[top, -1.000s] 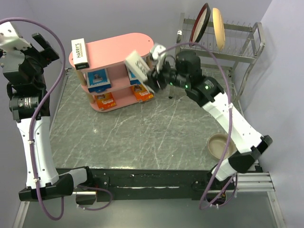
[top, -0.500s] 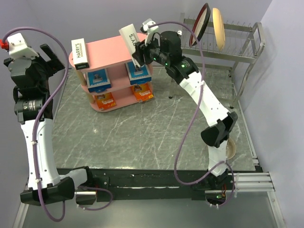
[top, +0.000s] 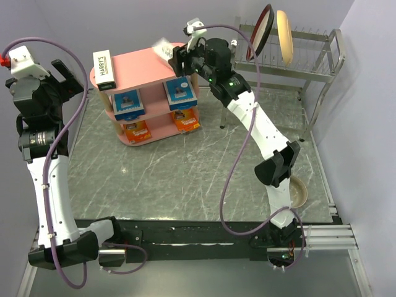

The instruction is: Place and organize the shaving razors onto the shelf

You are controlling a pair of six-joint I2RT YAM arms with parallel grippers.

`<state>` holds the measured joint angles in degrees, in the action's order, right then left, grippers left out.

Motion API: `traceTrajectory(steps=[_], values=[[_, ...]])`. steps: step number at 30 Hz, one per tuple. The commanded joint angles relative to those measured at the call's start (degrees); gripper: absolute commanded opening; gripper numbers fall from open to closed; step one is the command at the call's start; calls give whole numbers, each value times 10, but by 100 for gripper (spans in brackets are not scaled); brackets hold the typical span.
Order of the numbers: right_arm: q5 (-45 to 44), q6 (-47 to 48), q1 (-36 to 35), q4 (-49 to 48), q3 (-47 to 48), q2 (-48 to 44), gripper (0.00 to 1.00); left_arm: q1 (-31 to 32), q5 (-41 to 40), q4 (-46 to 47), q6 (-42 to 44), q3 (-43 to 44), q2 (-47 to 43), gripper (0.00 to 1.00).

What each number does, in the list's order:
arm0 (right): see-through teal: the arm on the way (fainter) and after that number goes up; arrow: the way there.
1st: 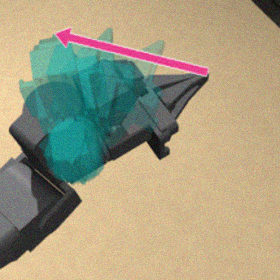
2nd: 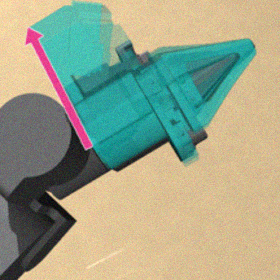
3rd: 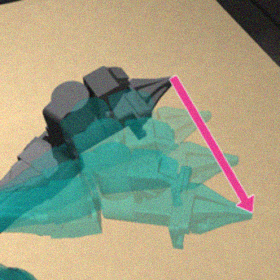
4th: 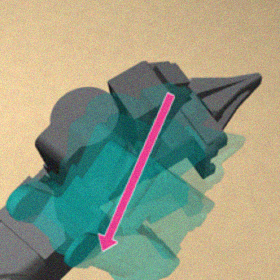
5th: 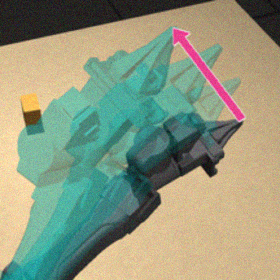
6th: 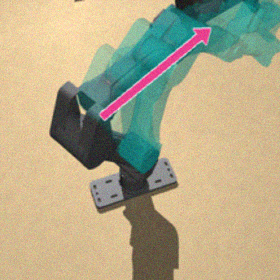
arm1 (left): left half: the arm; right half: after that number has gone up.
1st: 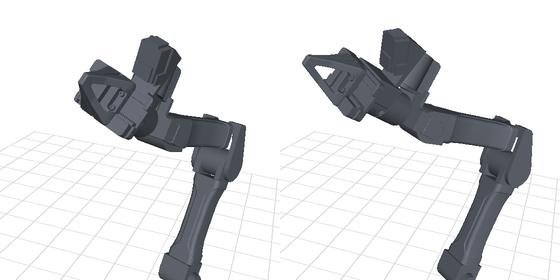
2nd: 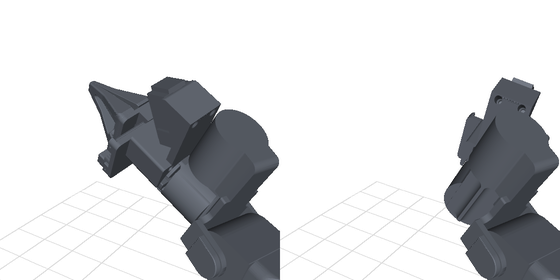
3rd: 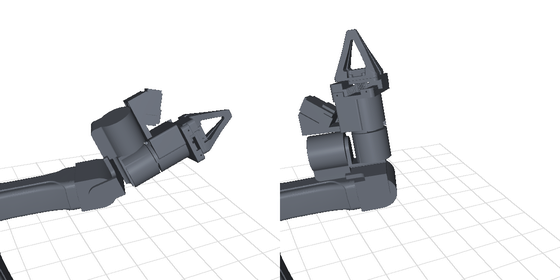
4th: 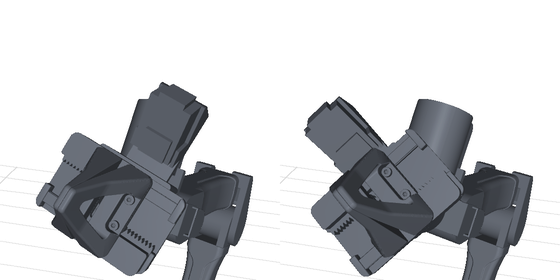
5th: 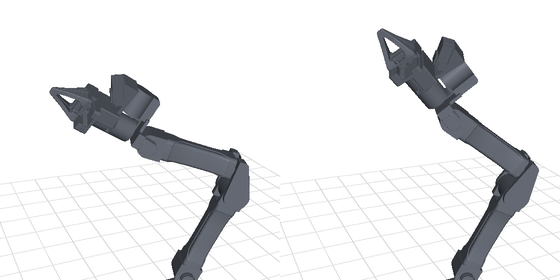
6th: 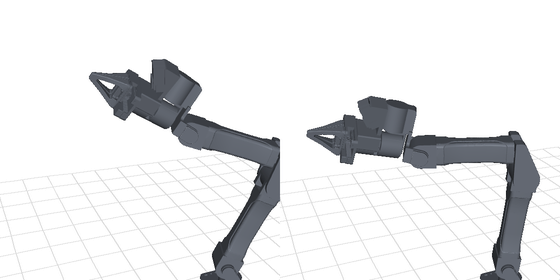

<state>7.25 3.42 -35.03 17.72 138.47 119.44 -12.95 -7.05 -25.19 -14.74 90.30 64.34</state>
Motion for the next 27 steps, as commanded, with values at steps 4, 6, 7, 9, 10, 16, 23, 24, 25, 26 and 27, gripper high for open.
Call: traceTrajectory(steps=[4, 6, 7, 9, 10, 16, 23, 24, 25, 26, 27], values=[[-36, -13, 4, -59, 42, 45, 69, -7, 20, 7, -13, 2, -11, 99], [-42, -17, 4, -61, 43, 47, 69, -9, 20, 5, -14, 3, -11, 99], [-44, -21, 5, -64, 43, 48, 70, -10, 20, 5, -14, 3, -11, 99], [-60, -28, 4, -63, 42, 49, 69, -12, 20, 6, -14, 2, -12, 99], [-65, -32, 4, -63, 38, 46, 70, -13, 20, 6, -16, 1, -12, 99], [-88, -60, 3, -80, 27, 23, 80, -22, 27, 6, -27, -4, -15, 99], [-63, -47, -9, -85, 21, 1, 85, -26, 34, 7, -35, 0, -15, 99], [-64, -44, -13, -80, 18, -1, 85, -26, 34, 7, -36, 3, -14, 99], [-65, -39, -16, -76, 11, -4, 86, -26, 35, 7, -36, 3, -13, 99], [-70, -39, -23, -74, 6, -6, 86, -27, 35, 7, -37, 4, -13, 99], [-72, -23, -28, -67, 0, -7, 87, -27, 36, 7, -38, 5, -13, 99]])
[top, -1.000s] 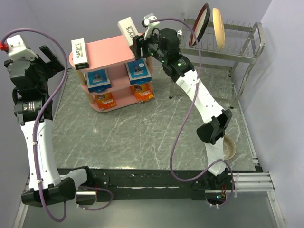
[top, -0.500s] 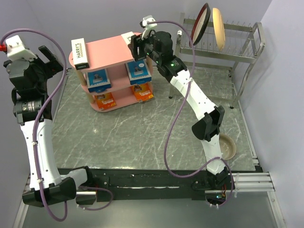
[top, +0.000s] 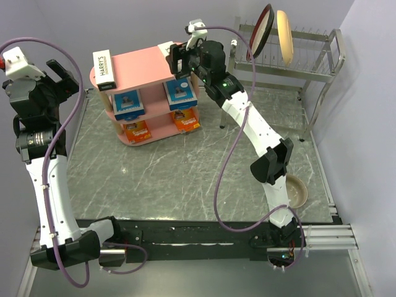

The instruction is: Place and organize the shaving razors onto the shelf

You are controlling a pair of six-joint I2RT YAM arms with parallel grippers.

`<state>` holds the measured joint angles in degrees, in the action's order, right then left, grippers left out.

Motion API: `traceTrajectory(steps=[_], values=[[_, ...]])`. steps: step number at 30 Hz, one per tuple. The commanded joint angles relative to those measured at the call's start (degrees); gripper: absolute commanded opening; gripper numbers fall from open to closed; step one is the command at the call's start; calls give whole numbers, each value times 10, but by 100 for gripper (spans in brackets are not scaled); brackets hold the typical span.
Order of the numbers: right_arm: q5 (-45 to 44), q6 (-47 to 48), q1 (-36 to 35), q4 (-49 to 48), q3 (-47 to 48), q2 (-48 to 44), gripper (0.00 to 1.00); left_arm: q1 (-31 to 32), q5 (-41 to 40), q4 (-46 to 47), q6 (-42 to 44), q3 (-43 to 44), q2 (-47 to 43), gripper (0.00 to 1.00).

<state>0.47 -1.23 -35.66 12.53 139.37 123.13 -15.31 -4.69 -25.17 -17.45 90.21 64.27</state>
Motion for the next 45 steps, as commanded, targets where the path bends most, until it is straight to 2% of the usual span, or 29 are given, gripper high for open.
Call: traceTrajectory(steps=[1, 5, 9, 22, 25, 39, 45], values=[[-15, 25, -25, -11, -10, -44, 88, -2, 13, 7, -11, 6, -13, 99], [-34, 26, -34, 8, -24, -45, 88, -2, 11, 6, -12, 5, -13, 99], [-69, 20, -35, 20, -36, -42, 80, -3, 7, 6, -12, 2, -19, 99], [-115, 18, -35, 5, -22, -11, 74, -5, 6, 3, -12, 0, -19, 100], [-128, 18, -35, -2, -13, 2, 70, -6, 6, 4, -13, 0, -19, 100], [-205, -18, -35, -45, 16, 40, 64, -11, 13, 1, -20, -3, -16, 100], [-208, -15, -39, -60, 20, 48, 64, -12, 14, 0, -21, -2, -16, 99]])
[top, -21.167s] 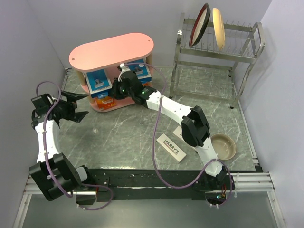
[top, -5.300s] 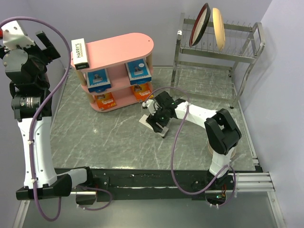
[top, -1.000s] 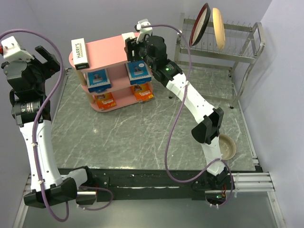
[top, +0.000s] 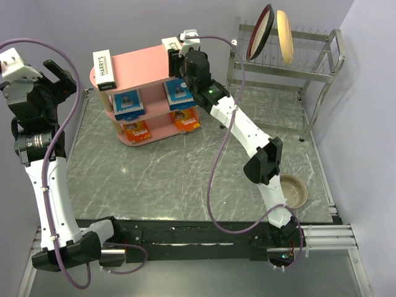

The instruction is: Place and organize the shaving razors onto the shelf

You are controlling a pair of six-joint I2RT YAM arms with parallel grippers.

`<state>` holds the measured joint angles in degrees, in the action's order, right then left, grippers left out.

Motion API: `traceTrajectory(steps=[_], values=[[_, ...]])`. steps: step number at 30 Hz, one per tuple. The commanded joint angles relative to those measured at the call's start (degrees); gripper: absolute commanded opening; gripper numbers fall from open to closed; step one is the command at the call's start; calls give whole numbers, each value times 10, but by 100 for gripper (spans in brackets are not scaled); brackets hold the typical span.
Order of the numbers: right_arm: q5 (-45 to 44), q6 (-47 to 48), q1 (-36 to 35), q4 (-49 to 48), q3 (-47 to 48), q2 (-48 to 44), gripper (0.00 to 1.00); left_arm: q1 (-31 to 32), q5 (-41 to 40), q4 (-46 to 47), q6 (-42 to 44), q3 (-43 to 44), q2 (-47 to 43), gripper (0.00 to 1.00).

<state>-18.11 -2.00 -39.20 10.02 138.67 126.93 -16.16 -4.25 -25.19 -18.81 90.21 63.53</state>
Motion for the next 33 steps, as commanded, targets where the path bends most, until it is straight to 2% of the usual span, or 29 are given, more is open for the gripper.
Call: traceTrajectory(steps=[1, 7, 9, 11, 22, 28, 33], values=[[-19, -5, -4, -37, 27, 13, 64, -4, 11, 1, -7, -3, -9, 100], [-4, 2, -12, -42, 28, 18, 64, -4, 10, -1, -6, -5, -10, 99], [4, 2, -14, -47, 31, 21, 69, -4, 10, -1, -6, -6, -12, 100], [4, 6, -18, -49, 34, 20, 99, -4, 10, -2, -5, -7, -13, 99], [4, 16, -20, -52, 8, -46, 100, -5, 19, 1, -14, 0, -9, 99], [-10, 39, -13, -35, -66, -149, 100, -4, 23, 11, -16, 0, -9, 99], [-11, 60, -10, 33, -156, -234, 100, -5, 70, 13, -31, -25, -15, 100]])
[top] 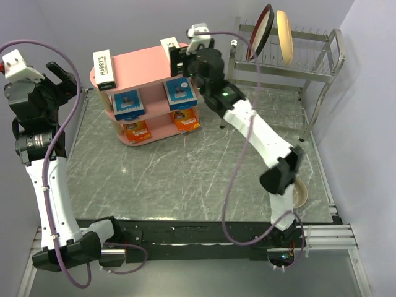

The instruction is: Place and organize the shaving razors onto the shelf

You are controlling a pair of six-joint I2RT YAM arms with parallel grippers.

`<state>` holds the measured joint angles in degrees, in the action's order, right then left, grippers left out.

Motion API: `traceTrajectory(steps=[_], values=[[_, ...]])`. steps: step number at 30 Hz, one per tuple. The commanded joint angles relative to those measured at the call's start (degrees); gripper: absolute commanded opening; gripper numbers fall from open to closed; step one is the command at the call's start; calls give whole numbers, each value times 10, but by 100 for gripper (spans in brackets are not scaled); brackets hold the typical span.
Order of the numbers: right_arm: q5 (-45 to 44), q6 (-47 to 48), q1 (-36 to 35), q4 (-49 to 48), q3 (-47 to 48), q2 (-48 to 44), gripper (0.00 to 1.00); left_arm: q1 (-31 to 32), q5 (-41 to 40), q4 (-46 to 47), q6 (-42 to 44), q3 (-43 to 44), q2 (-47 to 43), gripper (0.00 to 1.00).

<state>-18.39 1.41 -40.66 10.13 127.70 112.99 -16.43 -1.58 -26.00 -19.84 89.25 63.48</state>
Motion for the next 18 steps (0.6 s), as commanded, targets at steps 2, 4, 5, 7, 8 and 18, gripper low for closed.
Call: traceTrajectory(steps=[2, 4, 5, 7, 8, 18], values=[[18, 58, 5, 69, -114, -149, 100, -2, 75, 23, -24, -28, -20, 99], [80, 65, 7, 122, -185, -206, 100, -1, 111, 24, -32, -52, -34, 99], [101, 67, 8, 143, -209, -224, 100, -2, 124, 24, -34, -60, -38, 99], [161, 59, 10, 199, -276, -276, 100, 1, 152, 23, -35, -89, -54, 99], [173, 50, 12, 213, -300, -293, 100, 1, 180, 24, -37, -102, -61, 99], [111, -90, 16, 297, -551, -495, 100, 45, 341, 54, 58, -316, -168, 99]])
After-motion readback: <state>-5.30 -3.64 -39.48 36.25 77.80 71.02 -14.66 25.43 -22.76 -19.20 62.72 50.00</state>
